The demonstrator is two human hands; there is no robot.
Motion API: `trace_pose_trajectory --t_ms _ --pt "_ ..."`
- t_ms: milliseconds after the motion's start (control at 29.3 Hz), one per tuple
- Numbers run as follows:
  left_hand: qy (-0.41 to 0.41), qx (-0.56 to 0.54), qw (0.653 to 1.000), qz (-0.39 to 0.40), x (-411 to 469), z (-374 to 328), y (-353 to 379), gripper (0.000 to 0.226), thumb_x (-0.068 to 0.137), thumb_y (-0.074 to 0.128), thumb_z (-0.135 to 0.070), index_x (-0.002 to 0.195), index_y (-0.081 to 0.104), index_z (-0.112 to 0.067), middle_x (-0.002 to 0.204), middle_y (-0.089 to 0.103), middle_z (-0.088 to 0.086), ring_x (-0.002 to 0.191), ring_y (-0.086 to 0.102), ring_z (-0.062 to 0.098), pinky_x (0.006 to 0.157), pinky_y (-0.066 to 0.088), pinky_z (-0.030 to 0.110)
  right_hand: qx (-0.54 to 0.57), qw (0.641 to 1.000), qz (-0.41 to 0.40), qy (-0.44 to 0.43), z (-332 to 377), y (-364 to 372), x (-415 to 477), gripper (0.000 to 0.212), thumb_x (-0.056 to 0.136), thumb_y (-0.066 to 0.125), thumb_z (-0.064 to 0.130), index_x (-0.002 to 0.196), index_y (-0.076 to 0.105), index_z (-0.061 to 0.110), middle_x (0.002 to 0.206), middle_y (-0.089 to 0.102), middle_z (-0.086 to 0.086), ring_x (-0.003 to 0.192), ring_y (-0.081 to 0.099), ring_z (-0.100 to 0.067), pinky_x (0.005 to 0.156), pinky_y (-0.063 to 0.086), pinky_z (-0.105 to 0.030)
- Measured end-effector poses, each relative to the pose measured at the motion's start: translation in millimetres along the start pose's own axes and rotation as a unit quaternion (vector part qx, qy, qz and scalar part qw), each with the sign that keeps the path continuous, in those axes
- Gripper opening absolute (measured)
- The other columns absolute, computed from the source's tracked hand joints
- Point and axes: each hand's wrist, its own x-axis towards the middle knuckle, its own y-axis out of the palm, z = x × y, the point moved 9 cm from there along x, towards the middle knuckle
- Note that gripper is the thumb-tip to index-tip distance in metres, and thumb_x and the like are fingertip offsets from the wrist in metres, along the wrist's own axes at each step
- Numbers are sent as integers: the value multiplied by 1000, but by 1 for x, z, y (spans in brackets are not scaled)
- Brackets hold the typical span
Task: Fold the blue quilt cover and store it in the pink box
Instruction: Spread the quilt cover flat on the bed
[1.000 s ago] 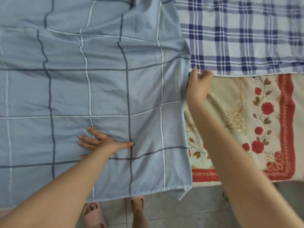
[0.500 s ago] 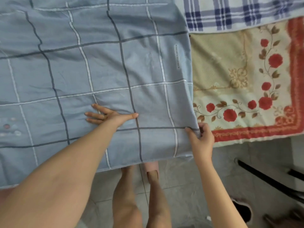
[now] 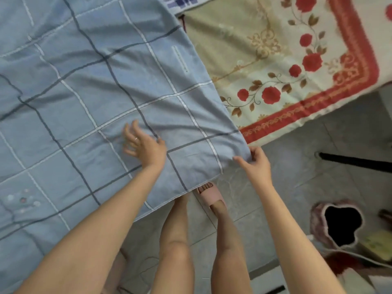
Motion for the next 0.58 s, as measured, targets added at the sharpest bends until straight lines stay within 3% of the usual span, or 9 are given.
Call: trace_pose_trajectory --t_ms 103,205,342,444,513,581 --pt "286 53 956 39 -13 -82 16 60 81 58 -4 138 43 -17 153 23 13 141 19 30 110 11 52 -69 998 -4 -5 -18 0 -7 30 82 71 28 71 43 33 68 50 13 66 47 -10 62 33 -29" --pt "460 121 875 91 -16 -157 37 60 85 51 -6 142 40 -21 155 24 5 144 16 23 110 10 50 -76 996 -15 -34 -23 -4 -9 30 82 70 25 69 43 28 66 50 6 66 46 -16 65 34 -32" --pt "576 296 730 217 -24 -214 83 60 80 55 -16 138 41 -23 140 44 6 134 30 24 110 8 48 -22 998 -7 -66 -25 -5 -9 22 84 69 21 74 49 18 67 53 2 66 50 -21 67 35 -31" --pt "629 410 620 226 -26 -233 98 40 77 60 -24 117 57 -22 116 54 9 116 41 28 101 21 42 7 997 -25 -70 -32 -10 -8 18 84 69 22 79 53 16 71 56 5 70 53 -20 74 39 -35" --pt "649 423 585 241 -23 -241 99 22 77 62 -24 98 65 -18 107 55 9 108 46 30 89 29 38 19 996 -43 -71 -36 -16 -7 16 84 68 22 80 54 17 71 58 7 70 54 -15 81 42 -42" --pt "636 396 590 301 -18 -249 95 5 74 63 -16 77 59 -16 90 56 7 92 53 32 72 33 35 22 995 -62 -72 -39 -20 -9 14 86 66 20 81 53 21 71 58 12 68 52 -7 88 41 -46"
